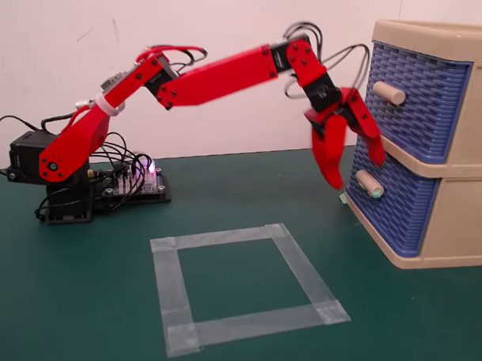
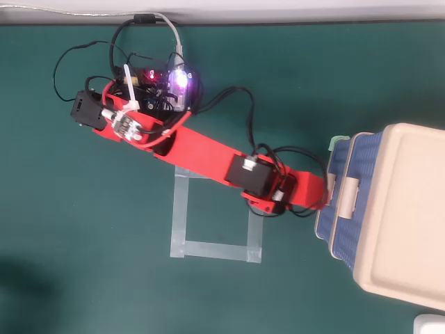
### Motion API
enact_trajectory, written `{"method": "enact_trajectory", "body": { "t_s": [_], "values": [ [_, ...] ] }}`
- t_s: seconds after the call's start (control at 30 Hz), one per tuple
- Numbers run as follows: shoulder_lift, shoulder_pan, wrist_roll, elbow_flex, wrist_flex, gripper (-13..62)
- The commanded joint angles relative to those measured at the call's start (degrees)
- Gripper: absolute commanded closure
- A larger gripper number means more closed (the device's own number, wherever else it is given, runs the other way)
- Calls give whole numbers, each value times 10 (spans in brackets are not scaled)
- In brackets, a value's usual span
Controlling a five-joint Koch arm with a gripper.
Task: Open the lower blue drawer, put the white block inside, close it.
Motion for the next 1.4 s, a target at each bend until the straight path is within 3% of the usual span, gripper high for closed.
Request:
{"method": "enact_trajectory", "body": {
  "t_s": [0.0, 0.07, 0.17, 0.3, 0.5, 0.63, 0.8, 0.93, 1.03, 1.37],
  "values": [
    [118, 46, -12, -23, 185, 154],
    [185, 91, -80, -20, 308, 154],
    [279, 179, -200, 48, 322, 156],
    [396, 373, -405, 251, 310, 155],
    [450, 709, -819, 565, 251, 156],
    [473, 742, -832, 792, 171, 157],
    [653, 742, -823, 1078, 17, 157],
    [783, 742, -823, 1215, -2, 154],
    [841, 741, -824, 1252, 28, 153],
    [835, 739, -825, 1251, 94, 149]
  ]
}}
